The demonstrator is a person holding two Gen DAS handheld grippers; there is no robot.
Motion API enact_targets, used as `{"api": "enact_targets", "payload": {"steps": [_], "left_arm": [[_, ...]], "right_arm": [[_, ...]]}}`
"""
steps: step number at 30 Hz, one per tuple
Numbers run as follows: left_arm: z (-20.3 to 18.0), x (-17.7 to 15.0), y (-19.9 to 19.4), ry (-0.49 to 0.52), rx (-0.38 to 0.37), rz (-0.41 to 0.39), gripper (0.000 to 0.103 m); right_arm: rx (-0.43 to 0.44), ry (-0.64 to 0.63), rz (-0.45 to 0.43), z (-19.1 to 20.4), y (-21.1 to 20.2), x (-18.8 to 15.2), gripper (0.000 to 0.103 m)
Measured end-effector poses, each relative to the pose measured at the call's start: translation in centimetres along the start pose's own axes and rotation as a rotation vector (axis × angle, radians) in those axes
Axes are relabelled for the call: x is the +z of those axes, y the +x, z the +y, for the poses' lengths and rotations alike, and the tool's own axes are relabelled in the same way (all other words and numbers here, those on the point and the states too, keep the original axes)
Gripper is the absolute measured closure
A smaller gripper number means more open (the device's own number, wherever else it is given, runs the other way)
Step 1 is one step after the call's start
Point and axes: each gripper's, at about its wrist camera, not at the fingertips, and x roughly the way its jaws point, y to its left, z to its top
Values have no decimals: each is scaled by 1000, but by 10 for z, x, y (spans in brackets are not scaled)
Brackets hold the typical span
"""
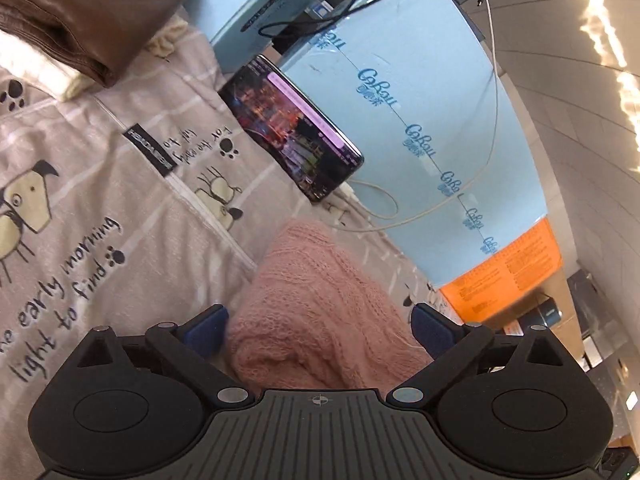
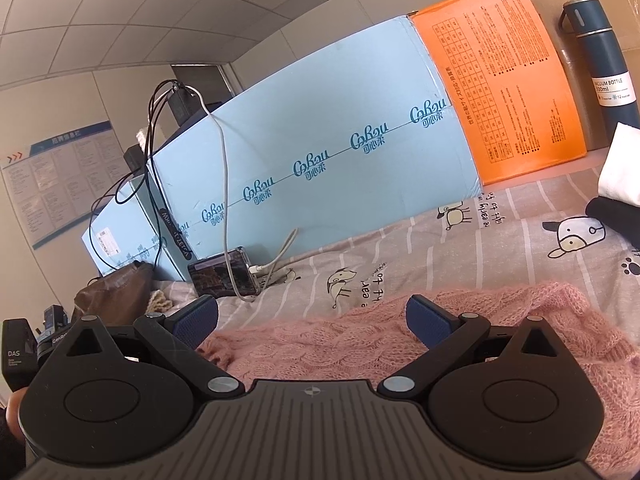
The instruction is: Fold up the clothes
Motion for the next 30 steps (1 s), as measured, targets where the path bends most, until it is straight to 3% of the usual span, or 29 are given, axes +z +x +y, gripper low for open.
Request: {"api": "enact_targets", "payload": {"steps": [2, 4, 5, 6, 9, 11, 14, 19, 23, 27, 30], "left_arm": [[-10, -4, 10, 56, 20, -1, 7], [-16, -8, 16, 88, 37, 3, 27], [-18, -10, 17, 109, 53, 4, 47], [-20, -12, 18, 131, 68, 4, 59], [-33, -14, 11, 246, 75, -19, 71], [-51, -18, 2, 374, 79, -81, 72], [-92, -32, -13, 642, 96, -218, 72], [-152, -79, -9, 1056, 126, -380, 72], [-182, -121, 4, 1229, 57, -381, 72], [-197, -160, 16, 1360, -45, -324, 71], [-202, -180, 28, 1433, -103, -259, 67]], "right_arm": [[2, 0, -2, 1, -1, 0, 2], [5, -1, -5, 1, -2, 0, 2], [8, 0, -6, 1, -2, 0, 2], [9, 1, -8, 1, -3, 0, 1], [13, 6, -18, 1, -5, 1, 0], [17, 12, -28, 1, -6, 2, 0], [19, 25, -45, -1, -10, 3, 0], [23, 80, -101, -9, -23, 7, 0], [49, 140, -156, -20, -38, 10, 0], [144, 243, -188, -37, -52, 11, 0], [203, 334, -121, -51, -51, 11, 0]]}}
